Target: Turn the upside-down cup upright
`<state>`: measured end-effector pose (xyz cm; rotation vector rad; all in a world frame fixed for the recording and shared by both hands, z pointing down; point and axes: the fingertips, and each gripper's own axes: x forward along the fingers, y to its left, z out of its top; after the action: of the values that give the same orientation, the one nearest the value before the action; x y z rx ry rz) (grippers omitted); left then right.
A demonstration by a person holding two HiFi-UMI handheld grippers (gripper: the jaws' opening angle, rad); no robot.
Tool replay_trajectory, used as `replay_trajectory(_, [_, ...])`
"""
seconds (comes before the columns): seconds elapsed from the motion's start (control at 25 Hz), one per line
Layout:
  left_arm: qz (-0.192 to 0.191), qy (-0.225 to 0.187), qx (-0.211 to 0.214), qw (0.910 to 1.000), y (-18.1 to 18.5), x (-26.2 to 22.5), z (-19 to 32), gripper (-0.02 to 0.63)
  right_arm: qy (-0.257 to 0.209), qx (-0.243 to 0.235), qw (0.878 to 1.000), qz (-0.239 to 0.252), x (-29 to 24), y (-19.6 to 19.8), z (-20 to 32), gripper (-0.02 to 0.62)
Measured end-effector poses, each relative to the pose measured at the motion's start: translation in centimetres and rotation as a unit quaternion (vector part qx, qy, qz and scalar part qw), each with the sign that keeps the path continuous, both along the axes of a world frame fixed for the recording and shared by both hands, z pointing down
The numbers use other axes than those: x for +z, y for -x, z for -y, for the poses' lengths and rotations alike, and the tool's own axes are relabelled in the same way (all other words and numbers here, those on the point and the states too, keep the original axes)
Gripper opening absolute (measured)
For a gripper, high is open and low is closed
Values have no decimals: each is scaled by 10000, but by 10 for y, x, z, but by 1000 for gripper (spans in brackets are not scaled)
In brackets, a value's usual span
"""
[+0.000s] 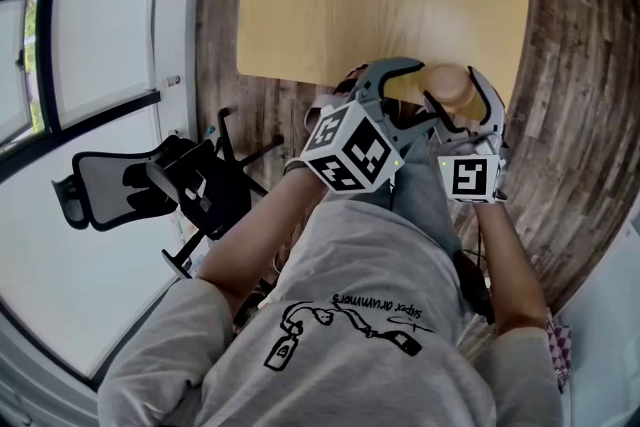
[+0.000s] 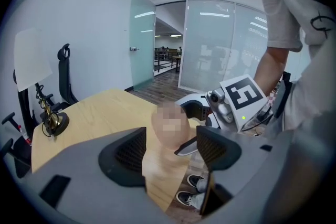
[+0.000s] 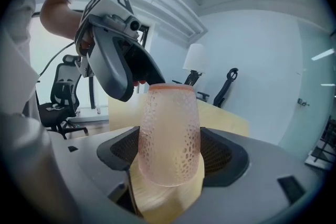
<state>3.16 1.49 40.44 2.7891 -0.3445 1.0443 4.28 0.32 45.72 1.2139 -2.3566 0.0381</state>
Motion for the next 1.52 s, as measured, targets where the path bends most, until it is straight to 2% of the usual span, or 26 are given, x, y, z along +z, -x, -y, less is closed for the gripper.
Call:
replay_trajectory(0.16, [-220, 126, -139, 9996, 2, 1, -4, 302, -17, 68, 9995, 300, 1, -1, -1, 348])
replay_trajectory(0.36, [-938, 551, -431, 9931, -3, -7, -7, 301, 20, 193, 9978, 637, 5, -4, 1, 348])
replay_trajectory(0.48, [-1158, 675, -576, 9893, -2, -8, -6, 301, 9, 240, 9967, 776, 8, -5, 2, 348])
replay_trajectory(0.6, [-1228, 752, -639, 9875, 1, -4, -7, 301, 136, 288, 9964, 780, 16, -5, 1, 348])
replay_trajectory(1.12, [-1364, 1020, -719, 9828, 5, 15, -16, 299, 173, 406, 9963, 740, 38, -5, 3, 348])
replay_trajectory(1.52, [-1362, 1119, -765, 9814, 10, 22, -17, 299, 369, 479, 9960, 662, 51, -5, 3, 348])
